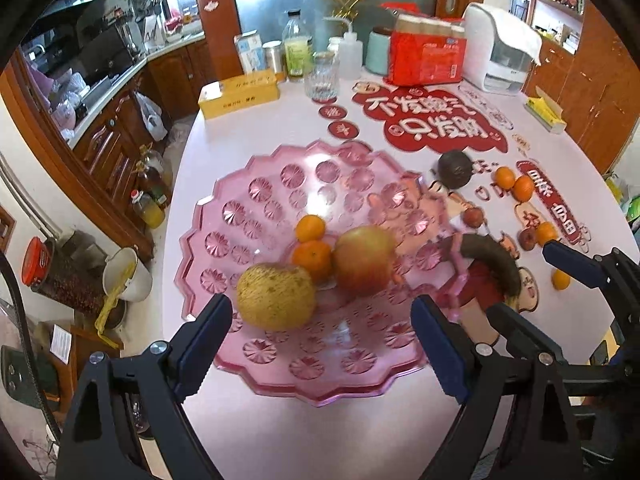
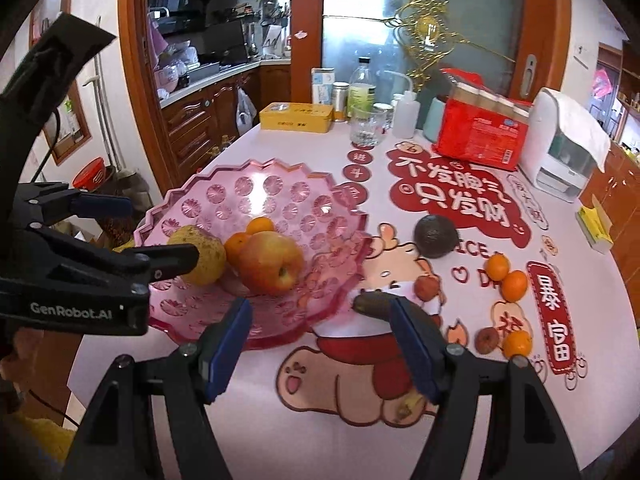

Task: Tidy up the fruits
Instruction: 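Move both tools back toward the avocado and remaining mandarins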

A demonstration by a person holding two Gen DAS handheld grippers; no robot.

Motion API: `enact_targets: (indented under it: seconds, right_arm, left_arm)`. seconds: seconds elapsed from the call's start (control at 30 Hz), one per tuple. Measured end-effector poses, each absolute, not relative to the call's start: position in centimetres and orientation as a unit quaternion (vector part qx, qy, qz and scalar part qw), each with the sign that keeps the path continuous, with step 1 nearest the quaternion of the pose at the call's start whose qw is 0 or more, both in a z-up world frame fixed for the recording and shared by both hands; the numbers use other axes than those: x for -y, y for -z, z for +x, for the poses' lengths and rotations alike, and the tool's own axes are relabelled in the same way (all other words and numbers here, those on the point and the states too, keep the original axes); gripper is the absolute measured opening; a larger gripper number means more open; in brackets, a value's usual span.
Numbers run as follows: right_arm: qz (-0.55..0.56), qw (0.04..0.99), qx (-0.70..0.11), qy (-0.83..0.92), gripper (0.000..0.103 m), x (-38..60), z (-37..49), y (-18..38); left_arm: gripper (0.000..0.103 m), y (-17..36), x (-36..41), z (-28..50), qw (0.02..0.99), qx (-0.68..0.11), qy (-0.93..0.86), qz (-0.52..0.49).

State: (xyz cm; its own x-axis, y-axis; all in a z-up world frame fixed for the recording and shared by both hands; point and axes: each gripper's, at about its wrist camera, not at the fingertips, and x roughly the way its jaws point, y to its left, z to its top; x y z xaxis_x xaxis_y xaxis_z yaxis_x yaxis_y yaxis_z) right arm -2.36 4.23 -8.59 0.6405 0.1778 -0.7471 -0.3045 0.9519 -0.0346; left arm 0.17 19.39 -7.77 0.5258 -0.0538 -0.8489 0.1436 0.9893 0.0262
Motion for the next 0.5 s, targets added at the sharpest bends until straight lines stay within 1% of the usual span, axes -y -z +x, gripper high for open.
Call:
enact_targets:
  seconds: [0.27,0.5]
  right_arm:
    - [-0.082,0.916,-0.379,-0.101,0.072,0.6,-2.4,6.3]
    - [-0.078,0.921,-0.375,-0.075,0.072,6.7,-1.7,5.3]
  left_arm:
    - [0.09,4.9,-14.1,0.8,0.883,-0.459,0.081,0.054]
    - [0.09,4.3,-7.3,2.1,0.882,-0.452,0.11,0.072]
